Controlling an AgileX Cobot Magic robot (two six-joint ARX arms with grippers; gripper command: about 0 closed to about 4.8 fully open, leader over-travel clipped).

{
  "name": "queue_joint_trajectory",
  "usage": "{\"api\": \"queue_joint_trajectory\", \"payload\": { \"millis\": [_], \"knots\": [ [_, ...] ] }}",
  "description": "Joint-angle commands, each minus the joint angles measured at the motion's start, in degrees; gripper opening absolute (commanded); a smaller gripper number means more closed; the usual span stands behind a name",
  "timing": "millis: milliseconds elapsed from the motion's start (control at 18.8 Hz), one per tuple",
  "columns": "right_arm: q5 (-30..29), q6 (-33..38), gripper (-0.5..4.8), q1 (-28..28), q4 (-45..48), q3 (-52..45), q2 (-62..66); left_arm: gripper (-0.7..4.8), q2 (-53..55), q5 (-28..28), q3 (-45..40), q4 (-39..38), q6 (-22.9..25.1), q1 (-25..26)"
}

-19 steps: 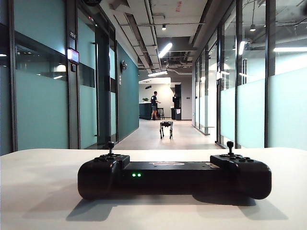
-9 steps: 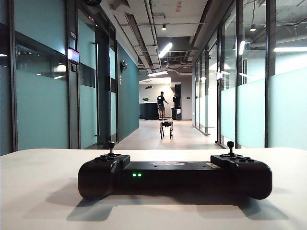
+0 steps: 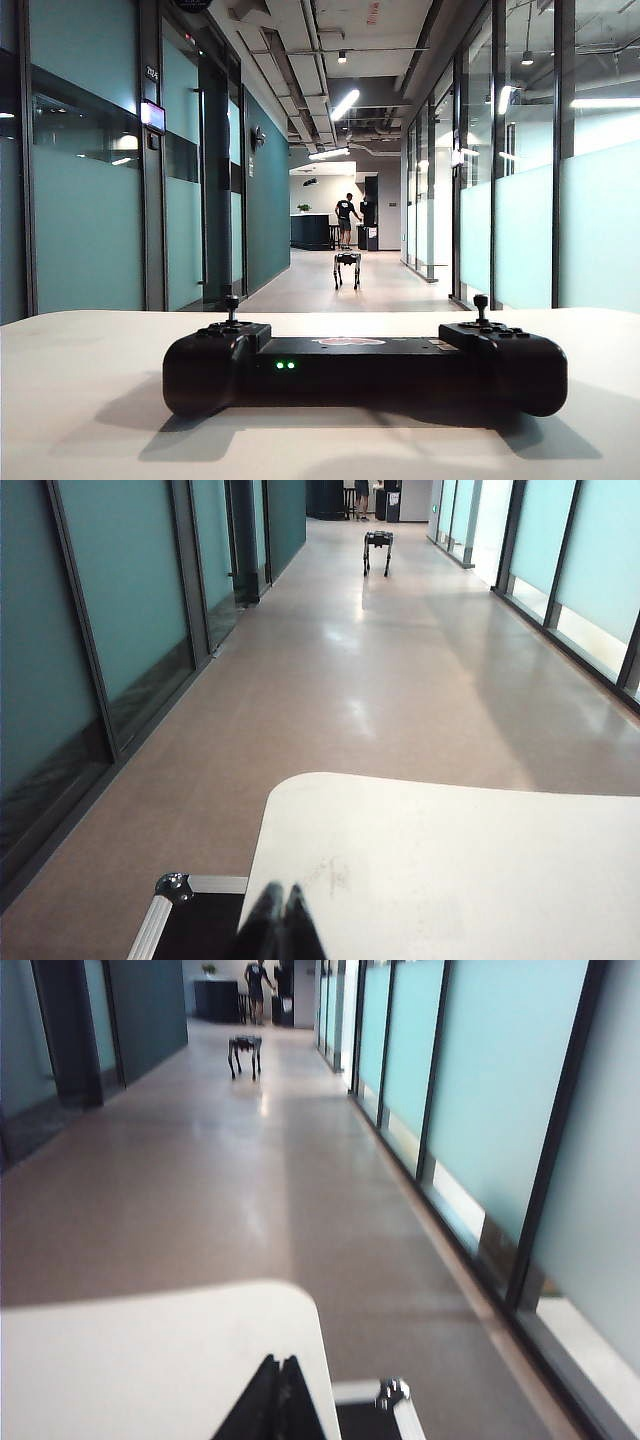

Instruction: Push the left joystick on the remote control sitting on the white table forward to make the robot dog walk in a straight line until it approaches the door.

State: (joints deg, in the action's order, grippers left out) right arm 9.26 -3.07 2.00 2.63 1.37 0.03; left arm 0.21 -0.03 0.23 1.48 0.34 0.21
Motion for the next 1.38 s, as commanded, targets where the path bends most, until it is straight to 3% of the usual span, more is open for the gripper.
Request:
{"api": "queue_joint_trajectory", "payload": {
  "millis": [53,320,639,799,1385],
  "knots": [
    [-5.46,-0.07,-0.01,0.72,-0.46,-1.33,-0.2,-0.05,0.02,0.22,0.17,0.72,-0.13,0.0],
    [-6.4,2.89,-0.01,0.72,0.35,-1.33,-0.2,-0.05,0.02,0.22,0.17,0.72,-0.13,0.0],
    [-5.77,3.15,-0.01,0.7,0.22,-1.33,-0.2,-0.05,0.02,0.24,0.17,0.74,-0.13,0.0],
    [-2.67,3.13,-0.01,0.7,0.22,-1.33,-0.2,-0.05,0.04,0.22,0.17,0.74,-0.13,0.0],
    [-2.8,3.1,-0.01,0.72,0.17,-1.31,-0.17,-0.05,0.02,0.22,0.17,0.72,-0.13,0.0]
  ]
}}
